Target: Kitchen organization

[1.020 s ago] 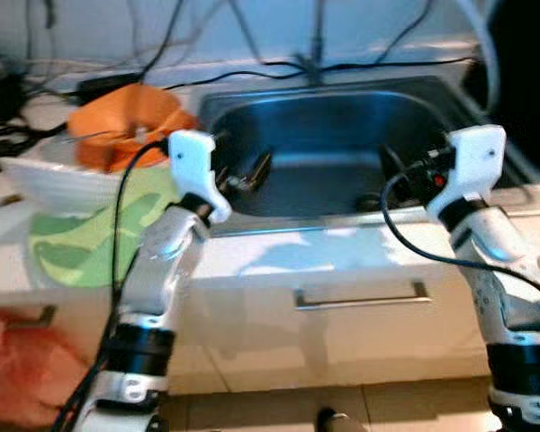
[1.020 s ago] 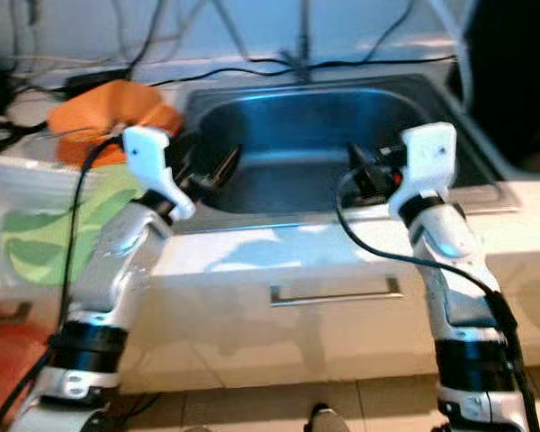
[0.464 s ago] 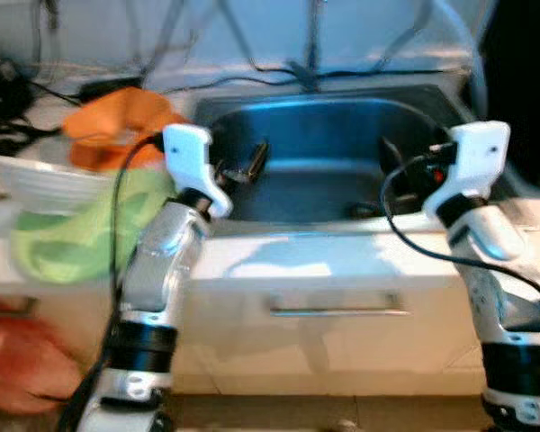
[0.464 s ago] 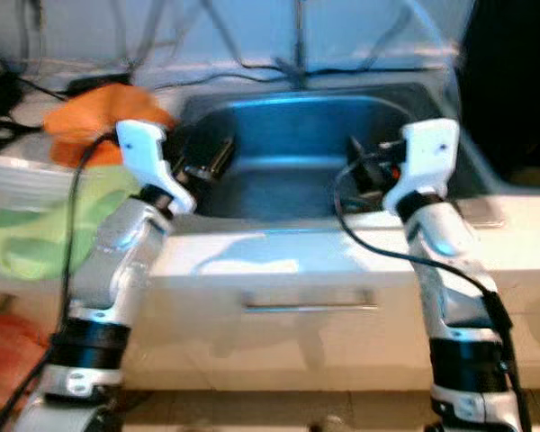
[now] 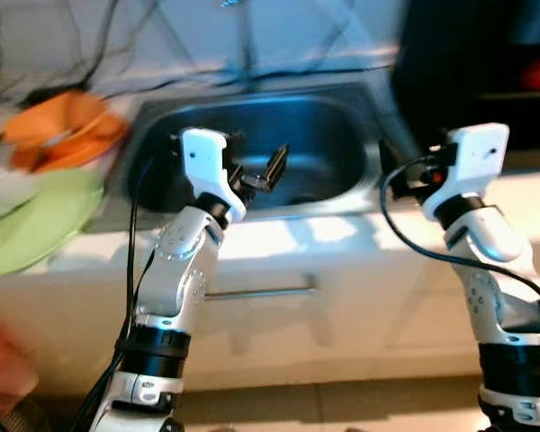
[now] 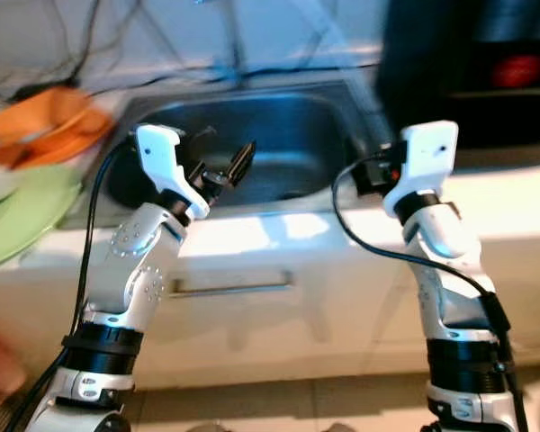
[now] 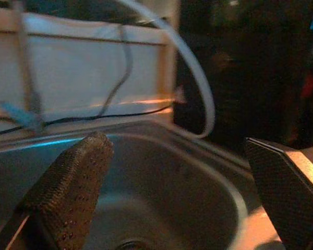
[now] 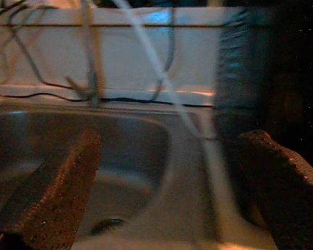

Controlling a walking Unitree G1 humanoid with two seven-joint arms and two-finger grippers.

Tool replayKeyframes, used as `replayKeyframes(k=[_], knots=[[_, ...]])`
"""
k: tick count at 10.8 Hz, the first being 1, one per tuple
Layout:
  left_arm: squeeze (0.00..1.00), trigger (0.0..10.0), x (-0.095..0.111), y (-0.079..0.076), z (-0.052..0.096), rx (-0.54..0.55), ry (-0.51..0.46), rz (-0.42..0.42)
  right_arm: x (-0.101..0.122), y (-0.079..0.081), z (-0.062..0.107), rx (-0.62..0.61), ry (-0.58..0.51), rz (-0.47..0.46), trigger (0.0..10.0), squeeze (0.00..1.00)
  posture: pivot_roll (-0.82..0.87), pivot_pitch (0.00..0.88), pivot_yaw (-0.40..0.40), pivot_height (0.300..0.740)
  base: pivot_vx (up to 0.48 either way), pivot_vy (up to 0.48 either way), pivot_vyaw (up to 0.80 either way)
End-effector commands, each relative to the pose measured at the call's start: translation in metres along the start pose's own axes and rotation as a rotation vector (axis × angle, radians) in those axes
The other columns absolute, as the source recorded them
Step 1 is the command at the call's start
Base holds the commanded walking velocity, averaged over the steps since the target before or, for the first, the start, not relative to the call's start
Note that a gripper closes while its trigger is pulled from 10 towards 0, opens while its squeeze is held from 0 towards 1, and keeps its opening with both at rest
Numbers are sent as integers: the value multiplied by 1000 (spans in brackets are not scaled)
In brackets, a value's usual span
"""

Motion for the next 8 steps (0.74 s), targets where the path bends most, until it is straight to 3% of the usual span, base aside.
replayKeyframes(k=[1,5,6,8], knots=[[0,10000,-1,7,3,13,12,0,3,6,-1,16,-7,-8,10000,0,-54,42,91,740,0,0,-800],[0,10000,3,8,1,22,8,13,5,8,-1,22,-11,-9,10000,0,-53,44,90,740,0,0,-800],[0,10000,7,9,-1,24,-2,8,6,8,-1,23,-20,-12,10000,0,-51,42,91,740,0,0,0],[0,10000,5,16,-2,51,14,5,6,9,-1,27,-24,-9,10000,0,-52,38,93,740,0,349,0]])
Point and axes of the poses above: a point about 5 cm out from each wrist's last joint towards the gripper, its own z axis pointing back from the gripper into the wrist, its own x axis along the axis of the wrist's last joint, y = z × x, the point moved 5 cm from there along -z, pointing out of the wrist towards the gripper, and after that the axes turned 8 degrees about -z, right-handed, at the moved point
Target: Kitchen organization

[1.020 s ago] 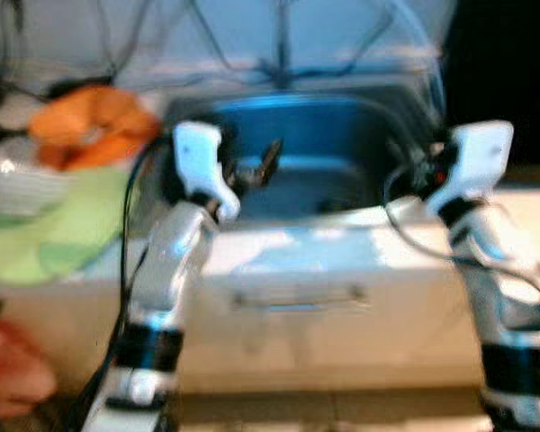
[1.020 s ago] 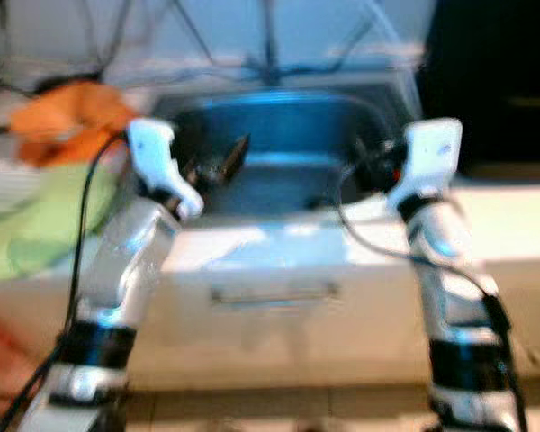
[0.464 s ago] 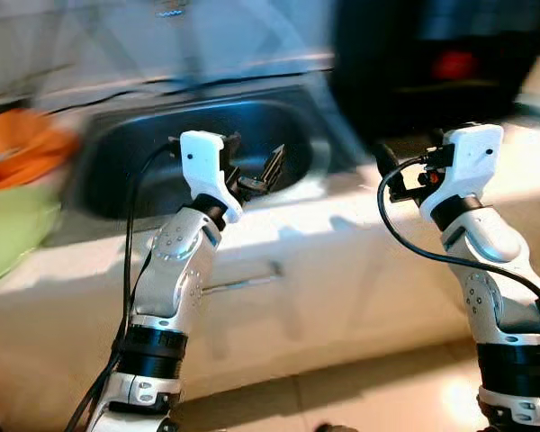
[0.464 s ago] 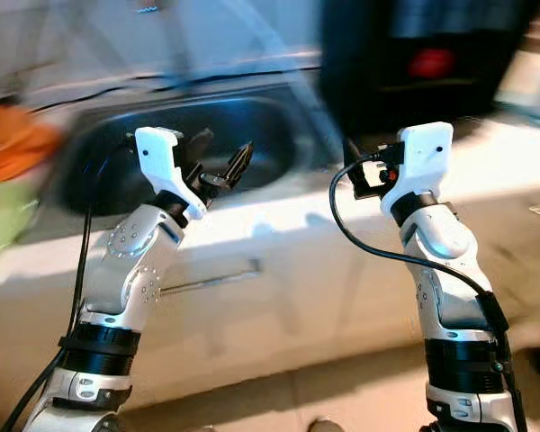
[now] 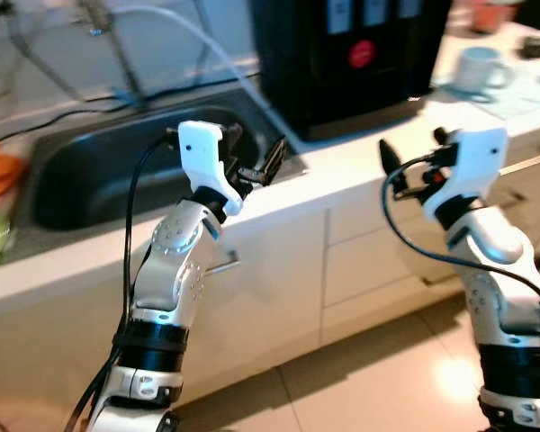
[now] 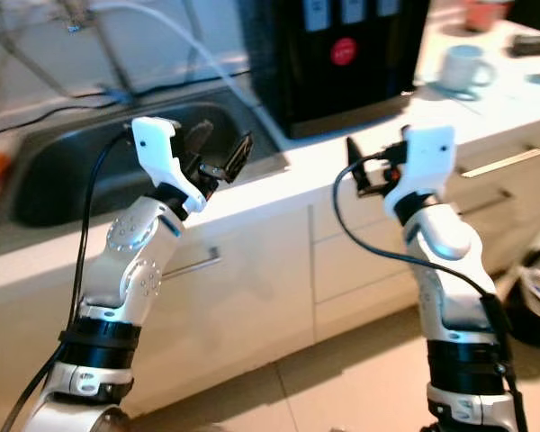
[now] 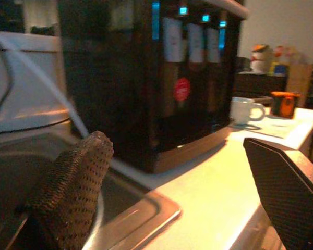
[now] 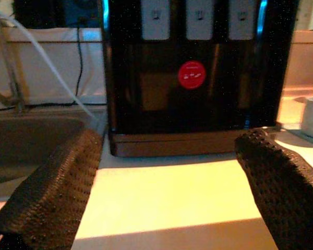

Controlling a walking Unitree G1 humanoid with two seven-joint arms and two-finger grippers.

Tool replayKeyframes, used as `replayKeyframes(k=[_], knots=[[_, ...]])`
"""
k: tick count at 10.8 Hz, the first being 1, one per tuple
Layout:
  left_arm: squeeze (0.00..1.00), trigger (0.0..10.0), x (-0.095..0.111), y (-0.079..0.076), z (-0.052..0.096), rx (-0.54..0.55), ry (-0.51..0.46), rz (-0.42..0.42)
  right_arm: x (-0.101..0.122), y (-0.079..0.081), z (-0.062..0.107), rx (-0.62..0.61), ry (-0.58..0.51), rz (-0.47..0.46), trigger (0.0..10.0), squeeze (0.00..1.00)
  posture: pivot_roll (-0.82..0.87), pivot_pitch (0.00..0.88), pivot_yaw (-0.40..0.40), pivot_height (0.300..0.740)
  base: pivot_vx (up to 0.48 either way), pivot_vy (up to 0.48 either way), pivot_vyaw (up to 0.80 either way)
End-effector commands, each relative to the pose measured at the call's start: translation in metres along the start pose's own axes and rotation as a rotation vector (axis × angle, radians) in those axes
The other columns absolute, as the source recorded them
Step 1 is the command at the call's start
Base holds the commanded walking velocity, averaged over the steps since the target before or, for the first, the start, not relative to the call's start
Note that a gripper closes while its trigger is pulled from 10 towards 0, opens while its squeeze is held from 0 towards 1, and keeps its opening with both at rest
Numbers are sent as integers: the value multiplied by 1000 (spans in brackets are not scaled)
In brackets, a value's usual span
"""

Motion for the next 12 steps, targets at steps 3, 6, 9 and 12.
replayKeyframes(k=[3,6,9,12], knots=[[0,10000,-3,9,0,25,19,10,4,9,-3,27,-15,-9,10000,0,-55,35,94,740,0,143,0],[0,10000,-30,3,8,-74,113,-23,-4,7,5,61,13,28,10000,0,-48,25,114,740,0,0,0],[0,10000,-41,15,20,-159,174,-112,-19,-11,18,27,54,72,10000,0,-30,16,164,740,0,0,0],[0,10000,-43,16,20,-193,183,-119,-23,-29,33,-10,75,125,10000,0,-48,9,205,740,0,0,0]])
Point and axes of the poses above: a point about 5 cm out from each wrist's last joint towards the gripper, its own z axis pointing back from the gripper into the wrist, its own x axis along the axis of the wrist's last joint, y = z × x, the point moved 5 cm from there along -z, pointing out of the wrist towards the gripper, and after that the axes turned 8 degrees about -z, right-handed, at the moved point
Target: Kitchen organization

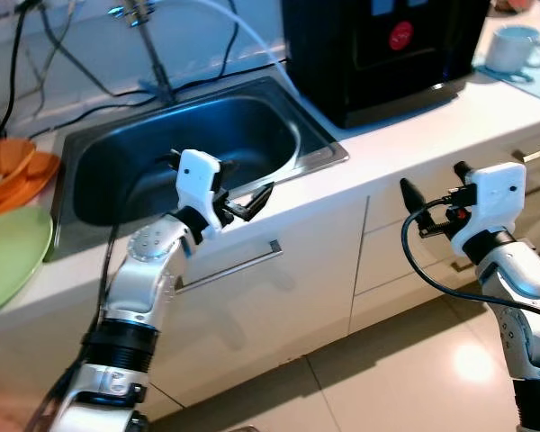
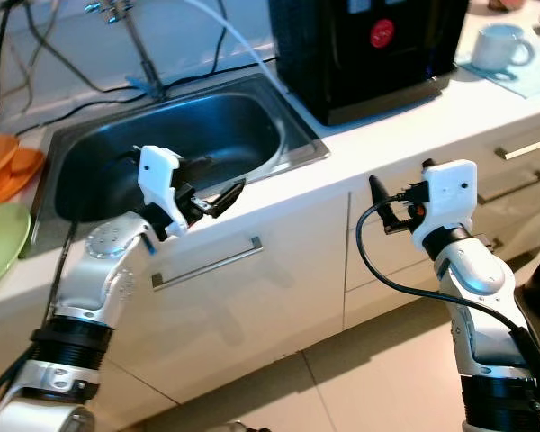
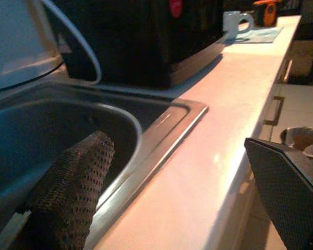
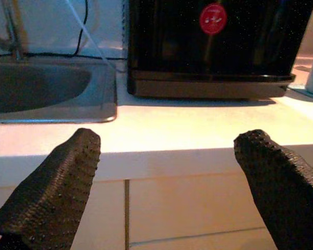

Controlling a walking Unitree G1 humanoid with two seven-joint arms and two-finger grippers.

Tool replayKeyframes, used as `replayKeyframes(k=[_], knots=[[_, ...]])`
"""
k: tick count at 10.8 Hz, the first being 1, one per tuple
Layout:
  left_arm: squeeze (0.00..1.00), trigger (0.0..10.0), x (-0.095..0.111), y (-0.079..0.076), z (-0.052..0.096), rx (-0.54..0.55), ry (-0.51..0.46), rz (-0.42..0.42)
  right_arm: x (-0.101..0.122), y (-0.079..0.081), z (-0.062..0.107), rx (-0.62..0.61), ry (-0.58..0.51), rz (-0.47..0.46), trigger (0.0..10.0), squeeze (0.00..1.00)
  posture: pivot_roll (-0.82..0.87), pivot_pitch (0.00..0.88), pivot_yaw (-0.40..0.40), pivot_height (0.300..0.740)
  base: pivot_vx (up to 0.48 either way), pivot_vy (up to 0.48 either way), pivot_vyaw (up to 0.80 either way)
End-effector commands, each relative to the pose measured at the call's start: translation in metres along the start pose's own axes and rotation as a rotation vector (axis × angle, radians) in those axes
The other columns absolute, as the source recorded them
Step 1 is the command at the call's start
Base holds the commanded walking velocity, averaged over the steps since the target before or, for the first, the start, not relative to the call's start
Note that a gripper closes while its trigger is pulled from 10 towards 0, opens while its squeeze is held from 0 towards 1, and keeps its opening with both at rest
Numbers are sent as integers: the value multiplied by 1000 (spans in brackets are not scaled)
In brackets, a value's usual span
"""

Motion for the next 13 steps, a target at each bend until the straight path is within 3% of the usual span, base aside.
replayKeyframes(k=[1,3,5,8,9,13], knots=[[0,10000,-1,2,0,23,-1,4,7,6,-3,5,-39,2,10000,0,-52,3,202,740,0,0,0],[0,10000,-2,-3,3,49,-18,31,5,11,-2,4,-42,-12,10000,0,-68,0,176,740,0,0,0],[0,10000,-4,4,7,102,-26,36,9,19,-7,13,-57,-32,10000,0,-56,0,143,740,0,0,0],[0,10000,3,41,21,265,-29,43,0,41,-13,0,-58,-135,10000,0,-39,24,147,740,0,0,0],[0,10000,3,42,21,262,-33,39,-1,46,-11,-7,-65,-158,10000,0,-32,34,152,740,0,0,0],[0,10000,2,27,14,215,-27,23,-8,44,-5,-105,-81,-233,10000,0,-30,30,189,740,0,0,0]])
Point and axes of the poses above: a point about 5 cm out from each wrist's last joint towards the gripper, its own z axis pointing back from the gripper into the wrist, its own x axis along the axis of the wrist's last joint, y = z × x, the point moved 5 cm from there along -z, pointing out of the wrist towards the gripper, and after that the axes turned 8 degrees about -z, right-handed, at the moved point
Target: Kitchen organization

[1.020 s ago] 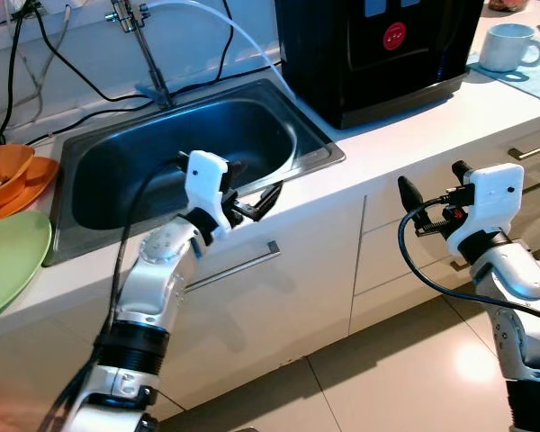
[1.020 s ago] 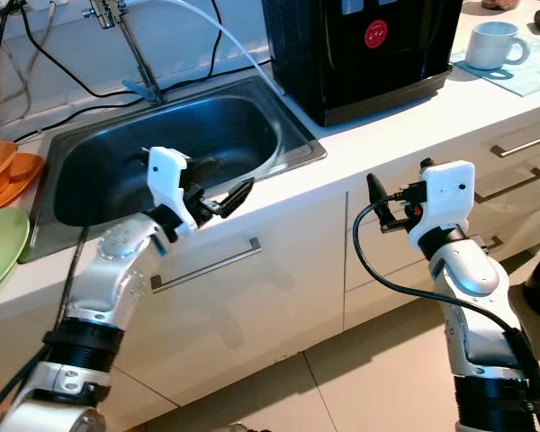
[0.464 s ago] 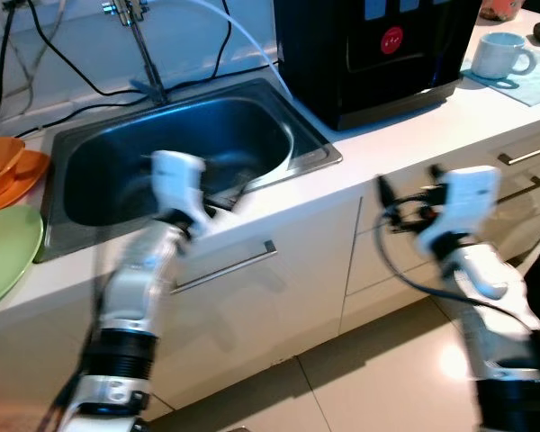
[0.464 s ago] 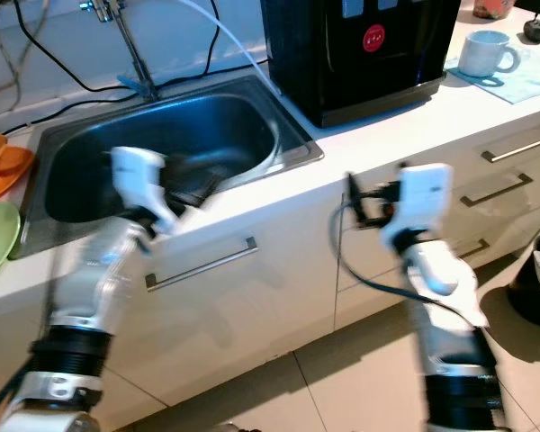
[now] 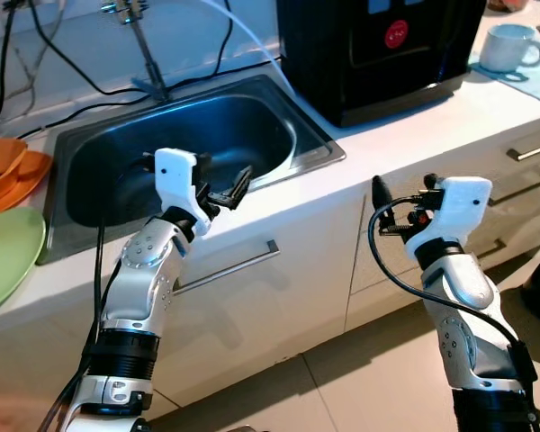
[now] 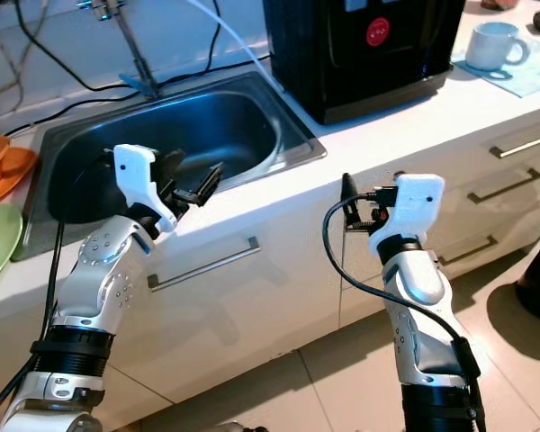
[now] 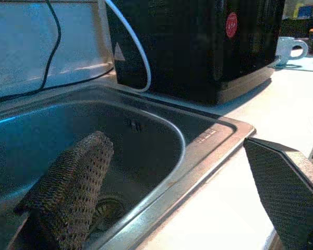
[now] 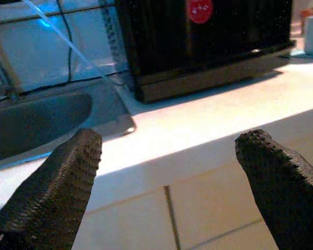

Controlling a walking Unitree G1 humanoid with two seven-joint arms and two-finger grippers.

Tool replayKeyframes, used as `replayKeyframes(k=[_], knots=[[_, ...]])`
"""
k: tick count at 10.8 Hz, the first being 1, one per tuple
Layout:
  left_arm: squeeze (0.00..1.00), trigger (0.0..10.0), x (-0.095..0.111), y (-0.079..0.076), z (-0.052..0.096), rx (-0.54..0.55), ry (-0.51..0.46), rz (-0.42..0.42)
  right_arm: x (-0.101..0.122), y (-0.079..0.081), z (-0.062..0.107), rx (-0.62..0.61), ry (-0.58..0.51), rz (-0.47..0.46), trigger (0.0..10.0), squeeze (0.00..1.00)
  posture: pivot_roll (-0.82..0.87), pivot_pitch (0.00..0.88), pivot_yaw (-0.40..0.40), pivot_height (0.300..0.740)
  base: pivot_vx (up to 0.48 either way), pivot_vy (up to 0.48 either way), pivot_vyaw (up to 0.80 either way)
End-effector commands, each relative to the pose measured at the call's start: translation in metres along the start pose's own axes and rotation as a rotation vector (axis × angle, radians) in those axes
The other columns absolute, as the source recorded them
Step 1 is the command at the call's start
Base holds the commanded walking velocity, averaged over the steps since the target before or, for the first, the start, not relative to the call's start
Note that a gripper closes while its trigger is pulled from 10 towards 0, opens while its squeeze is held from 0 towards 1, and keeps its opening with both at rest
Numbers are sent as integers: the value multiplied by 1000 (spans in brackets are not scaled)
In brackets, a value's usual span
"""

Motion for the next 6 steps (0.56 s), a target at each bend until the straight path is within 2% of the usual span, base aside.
replayKeyframes(k=[1,3,5,6], knots=[[0,10000,-1,1,2,-1,10,-13,6,0,2,-16,-26,-7,10000,0,-16,27,169,740,0,0,0],[0,10000,-6,4,6,19,24,-2,5,-3,-2,-13,-24,-1,10000,0,-23,0,184,740,0,0,0],[0,10000,-15,-1,7,14,33,-4,12,0,-6,-1,-52,4,10000,0,-58,0,197,740,0,0,0],[0,10000,-16,-1,7,26,40,-1,10,5,-2,29,-37,28,10000,0,-60,0,202,740,0,0,0]])
Point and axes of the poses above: a point about 5 cm out from each wrist's last joint towards the gripper, its own z axis pointing back from the gripper into the wrist, its own x axis along the axis of the wrist's last joint, y = z × x, the point moved 5 cm from there along -z, pointing out of the wrist towards the gripper, and after that the axes turned 8 degrees about -z, right-handed, at the moved point
